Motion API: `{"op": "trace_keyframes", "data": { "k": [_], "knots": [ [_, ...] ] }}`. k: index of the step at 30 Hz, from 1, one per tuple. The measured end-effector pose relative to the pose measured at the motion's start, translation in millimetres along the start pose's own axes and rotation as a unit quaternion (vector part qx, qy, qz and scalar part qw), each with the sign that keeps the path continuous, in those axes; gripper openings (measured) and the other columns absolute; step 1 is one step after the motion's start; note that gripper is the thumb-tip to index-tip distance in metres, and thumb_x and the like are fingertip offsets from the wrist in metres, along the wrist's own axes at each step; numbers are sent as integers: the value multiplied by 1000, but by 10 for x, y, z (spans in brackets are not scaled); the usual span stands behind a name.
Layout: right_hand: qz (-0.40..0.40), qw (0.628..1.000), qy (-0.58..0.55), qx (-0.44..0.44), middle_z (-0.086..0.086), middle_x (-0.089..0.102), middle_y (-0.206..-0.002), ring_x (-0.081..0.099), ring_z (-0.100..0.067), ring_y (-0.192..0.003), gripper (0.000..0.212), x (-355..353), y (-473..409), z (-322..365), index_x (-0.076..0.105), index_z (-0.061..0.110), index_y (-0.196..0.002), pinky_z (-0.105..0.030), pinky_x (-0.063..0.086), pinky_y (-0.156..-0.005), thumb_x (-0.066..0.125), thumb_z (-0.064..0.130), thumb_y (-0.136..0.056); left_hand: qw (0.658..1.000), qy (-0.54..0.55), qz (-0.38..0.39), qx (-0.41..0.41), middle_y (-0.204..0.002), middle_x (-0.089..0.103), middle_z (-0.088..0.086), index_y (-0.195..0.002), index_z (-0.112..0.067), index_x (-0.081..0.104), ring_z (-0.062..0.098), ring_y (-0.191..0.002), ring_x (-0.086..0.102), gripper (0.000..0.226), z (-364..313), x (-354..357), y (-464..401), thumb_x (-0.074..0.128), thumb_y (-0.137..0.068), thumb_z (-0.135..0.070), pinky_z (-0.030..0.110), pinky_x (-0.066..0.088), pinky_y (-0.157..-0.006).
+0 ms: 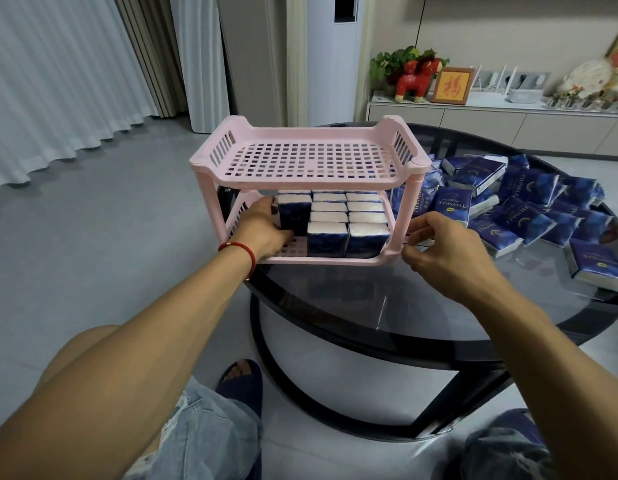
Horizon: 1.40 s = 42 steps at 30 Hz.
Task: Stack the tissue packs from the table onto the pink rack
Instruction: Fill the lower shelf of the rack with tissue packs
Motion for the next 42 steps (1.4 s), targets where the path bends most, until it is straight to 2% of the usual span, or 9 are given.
{"op": "trace_keyframes", "data": {
  "k": [7,12,15,22,25,30,35,38,42],
  "knots": [
    [-206,968,141,-16,-12,57,-126,54,-34,-115,43,-396,-122,-271,57,14,-128,-51,51,-92,68,8,-87,993,-118,-11,-1,-111,61,8,-122,-8,52,27,-106,60,31,-214,-150,493,62,-93,-8,34,53,-88],
    [-157,944,291,-23,-2,32,-161,33,-35,-138,74,-208,-389,-464,37,27,-152,-56,42,-98,64,1,-88,987,-149,-25,55,-119,55,10,-136,-9,47,29,-112,56,48,-253,-202,979,61,-89,-10,44,54,-98],
    [-176,931,314,-57,-4,46,-153,45,-35,-129,67,-209,-409,-548,46,22,-147,-54,46,-93,66,-2,-88,982,-147,-61,104,-128,56,9,-145,-10,47,28,-122,50,56,-371,-201,1202,61,-90,-12,41,47,-105],
    [-201,978,-54,-12,-12,71,-101,70,-29,-87,16,-663,-175,-534,61,16,-115,-52,60,-79,52,17,-102,977,29,-47,208,-106,71,-13,-111,-23,76,6,-98,65,30,-868,-74,1391,69,-86,-8,26,54,-91],
    [-95,938,-331,39,-14,71,-91,65,-19,-74,23,-725,115,-418,65,8,-102,-33,56,-69,46,19,-107,973,121,12,194,-102,73,-13,-110,-24,76,3,-94,68,30,-976,76,1449,68,-88,-6,20,58,-79],
    [68,912,-402,47,-20,60,-77,55,-22,-64,27,-492,469,-159,62,-9,-106,-30,48,-59,43,11,-107,960,219,103,142,-115,70,-13,-127,-29,66,3,-88,70,38,-1076,419,1466,73,-90,-25,25,60,-81],
    [151,938,-309,34,-12,72,-90,63,-18,-68,28,-325,607,-94,70,1,-111,-25,54,-60,50,21,-106,933,303,185,63,-107,77,-2,-128,-19,65,15,-95,75,40,-1095,791,1427,71,-91,-4,31,62,-79],
    [-73,996,-30,38,-5,74,-104,68,-19,-89,27,-800,361,-650,72,13,-113,-36,57,-76,58,34,-102,927,321,192,2,-98,78,6,-117,-12,67,19,-82,76,32,-1024,921,1399,69,-89,4,32,63,-68],
    [-203,939,218,175,-12,51,-143,43,-38,-131,47,-1250,332,-1484,56,18,-138,-52,39,-104,58,35,-94,922,330,201,-20,-98,78,5,-111,-14,66,15,-78,75,29,-1005,1012,1397,68,-89,5,33,64,-69]
  ]
}}
Point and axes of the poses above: each hand's wrist, its own y-axis away from the middle knuckle, its own x-axis out of the palm, z = x × y, the point moved 8 cm from there along -y, towards the middle knuckle
